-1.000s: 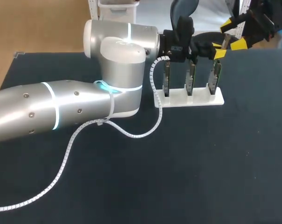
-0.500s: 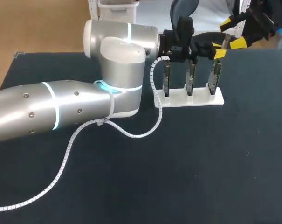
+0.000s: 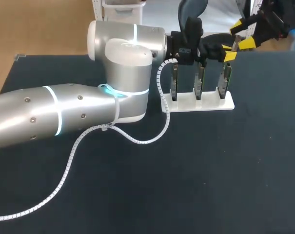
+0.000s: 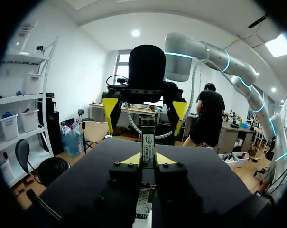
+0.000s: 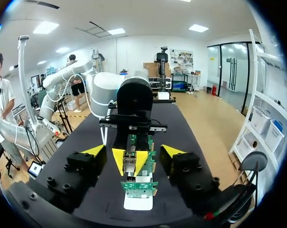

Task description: Pick up the optical module with the left hand, and insert it into the network port with the right hand.

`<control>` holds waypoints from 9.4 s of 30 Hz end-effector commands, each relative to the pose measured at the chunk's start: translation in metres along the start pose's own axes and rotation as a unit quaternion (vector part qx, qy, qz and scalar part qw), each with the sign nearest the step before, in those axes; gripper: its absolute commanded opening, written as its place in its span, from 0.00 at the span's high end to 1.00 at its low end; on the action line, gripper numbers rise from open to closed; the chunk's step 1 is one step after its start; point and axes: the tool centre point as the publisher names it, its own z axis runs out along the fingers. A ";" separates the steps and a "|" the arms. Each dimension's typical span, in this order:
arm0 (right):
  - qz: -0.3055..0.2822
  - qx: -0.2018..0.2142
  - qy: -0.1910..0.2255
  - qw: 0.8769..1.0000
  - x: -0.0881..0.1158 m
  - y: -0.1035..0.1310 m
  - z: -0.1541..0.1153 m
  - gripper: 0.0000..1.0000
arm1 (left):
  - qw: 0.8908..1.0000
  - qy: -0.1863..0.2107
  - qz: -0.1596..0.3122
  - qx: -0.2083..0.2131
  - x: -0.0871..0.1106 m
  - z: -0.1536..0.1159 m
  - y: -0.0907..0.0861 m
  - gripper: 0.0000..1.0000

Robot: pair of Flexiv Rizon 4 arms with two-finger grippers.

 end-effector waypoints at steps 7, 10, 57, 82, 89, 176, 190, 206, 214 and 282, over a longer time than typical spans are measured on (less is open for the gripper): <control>-0.001 -0.005 0.006 1.000 0.002 -0.005 0.002 1.00 | 1.000 0.001 0.000 0.000 0.000 0.001 0.001 1.00; -0.001 -0.007 0.006 1.000 0.002 -0.004 0.003 1.00 | 1.000 0.001 0.000 0.000 0.000 0.001 0.001 1.00; -0.012 -0.003 0.008 1.000 -0.001 0.003 0.005 1.00 | 0.987 0.159 0.007 -0.002 0.022 -0.029 -0.010 0.00; -0.010 -0.002 0.007 1.000 0.002 0.004 0.005 1.00 | 0.980 0.198 0.017 0.002 0.037 -0.025 -0.007 0.00; -0.010 -0.003 0.007 1.000 0.002 0.004 0.005 1.00 | 0.980 0.200 0.017 0.002 0.039 -0.025 -0.007 0.00; -0.020 -0.012 0.109 0.994 0.024 0.011 0.022 1.00 | 0.977 0.213 0.015 0.009 0.042 -0.024 -0.007 0.00; -0.014 -0.006 0.109 0.994 0.028 0.010 0.023 1.00 | 0.977 0.213 0.015 0.009 0.042 -0.024 -0.007 0.00; 0.002 -0.004 0.107 0.994 0.035 0.012 0.025 0.21 | 0.977 0.213 0.015 0.009 0.042 -0.024 -0.007 0.00; 0.005 0.004 0.091 0.996 0.029 0.010 0.021 0.00 | 0.977 0.213 0.015 0.009 0.042 -0.024 -0.007 0.00; 0.046 -0.003 0.071 0.996 0.049 0.006 0.032 1.00 | 0.977 0.213 0.015 0.009 0.042 -0.024 -0.007 0.00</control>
